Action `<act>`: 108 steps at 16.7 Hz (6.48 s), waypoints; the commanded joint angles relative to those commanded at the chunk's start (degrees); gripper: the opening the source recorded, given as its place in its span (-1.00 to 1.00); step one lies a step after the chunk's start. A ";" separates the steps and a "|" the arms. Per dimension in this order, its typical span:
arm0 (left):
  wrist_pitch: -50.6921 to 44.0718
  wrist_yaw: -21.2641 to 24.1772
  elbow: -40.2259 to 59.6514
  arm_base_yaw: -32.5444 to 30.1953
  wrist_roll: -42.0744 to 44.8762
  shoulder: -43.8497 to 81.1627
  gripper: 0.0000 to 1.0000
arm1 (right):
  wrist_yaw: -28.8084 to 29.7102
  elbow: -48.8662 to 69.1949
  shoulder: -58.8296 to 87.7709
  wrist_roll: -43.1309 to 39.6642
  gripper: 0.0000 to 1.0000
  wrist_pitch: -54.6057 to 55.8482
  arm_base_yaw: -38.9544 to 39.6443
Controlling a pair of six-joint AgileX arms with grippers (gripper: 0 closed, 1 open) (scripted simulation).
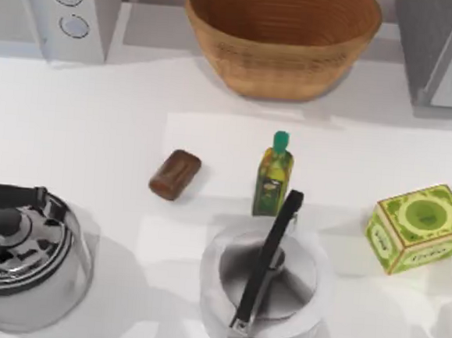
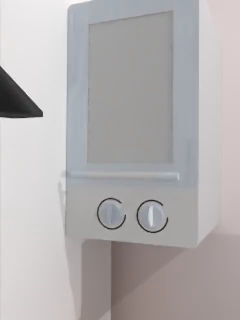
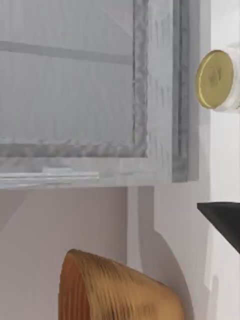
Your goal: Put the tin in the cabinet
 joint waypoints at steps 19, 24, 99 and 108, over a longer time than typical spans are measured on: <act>0.00 0.00 0.00 0.00 0.00 0.00 1.00 | -4.73 36.54 71.70 -1.86 1.00 2.86 -5.77; 0.00 0.00 0.00 0.00 0.00 0.00 1.00 | -4.31 35.69 84.79 -3.65 1.00 5.05 -6.64; 0.00 0.00 0.00 0.00 0.00 0.00 1.00 | -3.49 50.09 69.81 -4.51 -1.00 -13.08 -0.72; 0.00 0.00 0.00 0.00 0.00 0.00 1.00 | -2.28 19.46 22.81 -2.77 -1.00 -0.64 3.53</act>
